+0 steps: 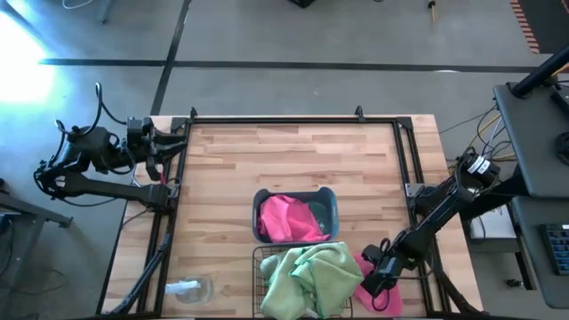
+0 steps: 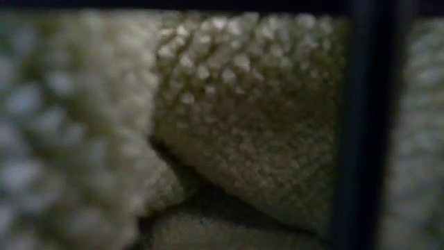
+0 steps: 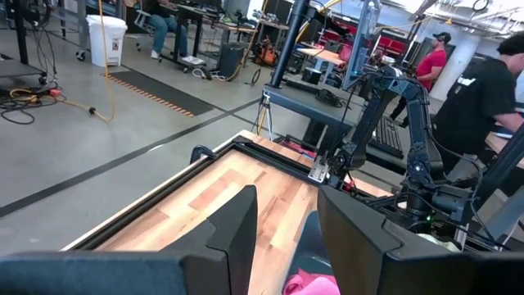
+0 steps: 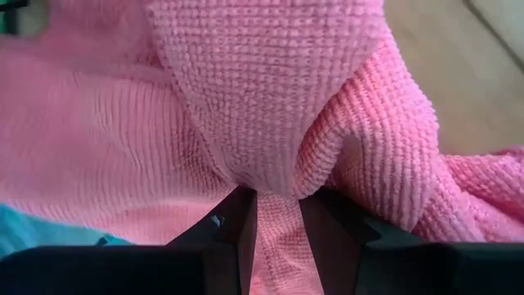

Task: Sort microfiber towel by color & place in baskets
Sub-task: Put the pink microfiber towel into the blue bin, then return to Home Position

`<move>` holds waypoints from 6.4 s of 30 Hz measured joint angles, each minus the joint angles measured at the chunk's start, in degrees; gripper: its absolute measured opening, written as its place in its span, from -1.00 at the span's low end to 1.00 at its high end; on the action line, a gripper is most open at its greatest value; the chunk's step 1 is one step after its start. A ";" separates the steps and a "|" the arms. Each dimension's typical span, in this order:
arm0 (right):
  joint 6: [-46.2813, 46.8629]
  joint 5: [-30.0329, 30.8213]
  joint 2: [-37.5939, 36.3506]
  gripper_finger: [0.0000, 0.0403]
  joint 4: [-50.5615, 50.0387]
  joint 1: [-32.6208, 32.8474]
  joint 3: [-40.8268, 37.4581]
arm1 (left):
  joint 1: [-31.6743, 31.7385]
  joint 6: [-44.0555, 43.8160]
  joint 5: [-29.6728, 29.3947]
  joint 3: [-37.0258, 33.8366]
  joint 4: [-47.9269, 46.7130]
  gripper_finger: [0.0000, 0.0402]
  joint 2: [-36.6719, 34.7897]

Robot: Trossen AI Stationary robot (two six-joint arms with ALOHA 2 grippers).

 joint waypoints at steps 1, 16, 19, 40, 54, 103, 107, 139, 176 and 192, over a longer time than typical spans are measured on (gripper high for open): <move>-0.83 -0.01 0.24 -0.54 0.48 -0.42 0.00 | 0.02 0.02 0.00 0.00 0.00 -0.42 0.00; -4.31 -1.31 4.49 -0.54 1.07 -1.63 0.11 | 0.02 0.04 0.00 0.00 0.00 -0.42 0.00; -4.30 -1.22 5.06 -0.55 0.98 -1.61 0.11 | 0.01 0.04 0.01 0.00 0.00 -0.42 0.00; -4.74 -0.17 3.33 -0.95 0.91 -1.68 0.00 | 0.00 0.32 0.01 0.00 0.00 -0.42 0.00; -3.38 27.58 -11.24 -0.96 -4.55 -2.20 -0.28 | 0.02 0.31 0.02 0.00 -0.01 -0.42 -0.01; -46.93 51.48 -29.94 -0.96 25.58 -14.17 -0.02 | 0.00 0.48 0.04 -0.01 -0.27 -0.42 -0.01; -46.29 50.97 -27.76 -0.96 26.78 -14.48 -0.02 | 0.01 0.49 0.04 0.00 -0.70 -0.42 0.00; -51.20 33.45 -8.27 -0.48 42.62 -25.86 8.78 | -0.01 2.01 1.73 -0.02 -3.99 -0.42 -0.02; -87.04 28.55 -6.69 -0.64 -5.27 -26.57 42.88 | 0.02 -1.78 22.14 2.54 2.87 -0.42 -13.76; -84.10 28.48 -6.73 -0.60 -20.20 -26.65 47.56 | 0.02 -29.67 19.52 2.23 3.17 -0.42 -15.13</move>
